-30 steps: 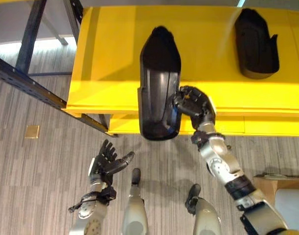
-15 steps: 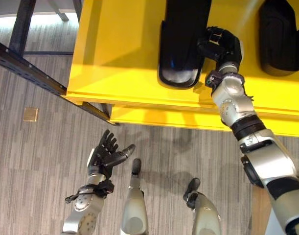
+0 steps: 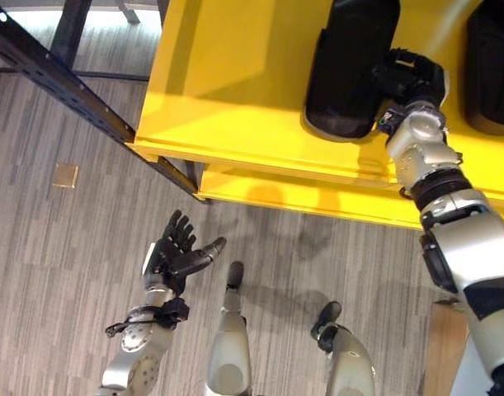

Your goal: Move parts from the plastic box to the shelf.

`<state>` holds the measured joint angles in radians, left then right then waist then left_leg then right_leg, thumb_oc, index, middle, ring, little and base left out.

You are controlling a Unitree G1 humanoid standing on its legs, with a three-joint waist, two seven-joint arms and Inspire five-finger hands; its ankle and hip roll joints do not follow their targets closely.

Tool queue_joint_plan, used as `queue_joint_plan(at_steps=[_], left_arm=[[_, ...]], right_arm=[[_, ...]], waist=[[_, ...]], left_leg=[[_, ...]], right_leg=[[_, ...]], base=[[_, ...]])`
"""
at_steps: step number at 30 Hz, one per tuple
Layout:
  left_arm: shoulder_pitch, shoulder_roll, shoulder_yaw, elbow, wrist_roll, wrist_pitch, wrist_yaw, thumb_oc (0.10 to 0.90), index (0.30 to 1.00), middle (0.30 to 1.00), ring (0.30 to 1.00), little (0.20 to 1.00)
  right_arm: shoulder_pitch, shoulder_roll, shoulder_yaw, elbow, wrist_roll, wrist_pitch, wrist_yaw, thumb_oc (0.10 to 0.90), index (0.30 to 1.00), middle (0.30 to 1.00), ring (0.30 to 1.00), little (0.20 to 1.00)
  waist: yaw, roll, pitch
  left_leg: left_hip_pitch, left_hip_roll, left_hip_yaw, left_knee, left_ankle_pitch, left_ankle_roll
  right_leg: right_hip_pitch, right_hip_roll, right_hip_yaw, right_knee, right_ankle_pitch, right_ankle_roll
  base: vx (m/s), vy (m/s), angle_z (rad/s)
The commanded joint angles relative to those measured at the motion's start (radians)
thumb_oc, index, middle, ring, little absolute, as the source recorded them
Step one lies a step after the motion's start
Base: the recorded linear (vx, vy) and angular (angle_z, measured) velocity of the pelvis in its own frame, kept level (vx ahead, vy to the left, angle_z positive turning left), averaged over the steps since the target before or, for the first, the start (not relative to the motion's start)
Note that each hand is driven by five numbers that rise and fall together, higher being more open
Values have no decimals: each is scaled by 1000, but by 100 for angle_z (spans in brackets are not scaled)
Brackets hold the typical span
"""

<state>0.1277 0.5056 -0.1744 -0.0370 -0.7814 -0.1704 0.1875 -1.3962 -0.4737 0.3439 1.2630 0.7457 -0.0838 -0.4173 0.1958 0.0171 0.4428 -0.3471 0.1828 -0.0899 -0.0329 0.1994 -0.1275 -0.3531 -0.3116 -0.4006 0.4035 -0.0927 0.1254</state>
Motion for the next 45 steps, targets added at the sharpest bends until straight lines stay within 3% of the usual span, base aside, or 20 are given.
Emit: queue_joint_plan(at_steps=[1,19,20,21,22,23,31,45], left_arm=[[-38,48,-38,-116,7,-109,-8,900,1000,1000,1000,1000],[-70,40,-57,-105,6,-113,7,900,1000,1000,1000,1000],[-70,40,-58,-104,5,-114,7,900,1000,1000,1000,1000],[-72,38,-57,-103,4,-114,9,900,1000,1000,1000,1000],[-72,37,-56,-103,5,-116,11,900,1000,1000,1000,1000],[-73,36,-58,-102,5,-115,12,900,1000,1000,1000,1000],[-69,37,-55,-98,4,-114,26,900,1000,1000,1000,1000],[-50,40,-27,-86,-11,-119,40,900,1000,1000,1000,1000]], right_arm=[[-129,-75,81,5,-73,-19,2,400,300,300,300,300],[-152,-129,95,60,-106,0,-1,400,300,300,300,300],[-152,-130,95,61,-106,0,-4,449,369,369,369,369],[-154,-130,92,61,-102,-2,-7,604,585,585,585,585],[-153,-130,90,61,-100,-3,-8,833,907,907,907,907],[-154,-127,88,63,-97,-4,-12,900,1000,1000,1000,1000],[-154,-108,60,50,-78,-17,-43,900,1000,1000,1000,1000],[-115,-13,73,-186,-106,-61,-93,900,1000,1000,1000,1000]], waist=[[22,18,-45],[32,31,-40],[32,31,-40],[31,32,-40],[31,32,-39],[30,32,-39],[20,29,-36],[-23,-6,-37]], left_leg=[[102,76,24,-51,-41,-8],[86,66,11,-51,-41,-4],[86,65,11,-50,-41,-4],[87,65,12,-50,-41,-3],[88,64,12,-50,-41,-2],[88,64,12,-50,-41,-2],[93,63,12,-50,-43,-1],[117,67,26,-48,-50,-5]], right_leg=[[-27,-28,15,-42,111,33],[-49,-40,18,-25,106,37],[-48,-39,18,-25,107,37],[-49,-41,19,-25,108,38],[-50,-40,19,-23,107,38],[-51,-40,20,-23,107,38],[-51,-40,25,-20,106,38],[-31,-28,43,-37,116,35]], base=[[18,9,3],[4,2,2],[0,0,0],[0,0,0],[0,0,0],[0,0,0],[0,0,0],[-2,3,-1]])
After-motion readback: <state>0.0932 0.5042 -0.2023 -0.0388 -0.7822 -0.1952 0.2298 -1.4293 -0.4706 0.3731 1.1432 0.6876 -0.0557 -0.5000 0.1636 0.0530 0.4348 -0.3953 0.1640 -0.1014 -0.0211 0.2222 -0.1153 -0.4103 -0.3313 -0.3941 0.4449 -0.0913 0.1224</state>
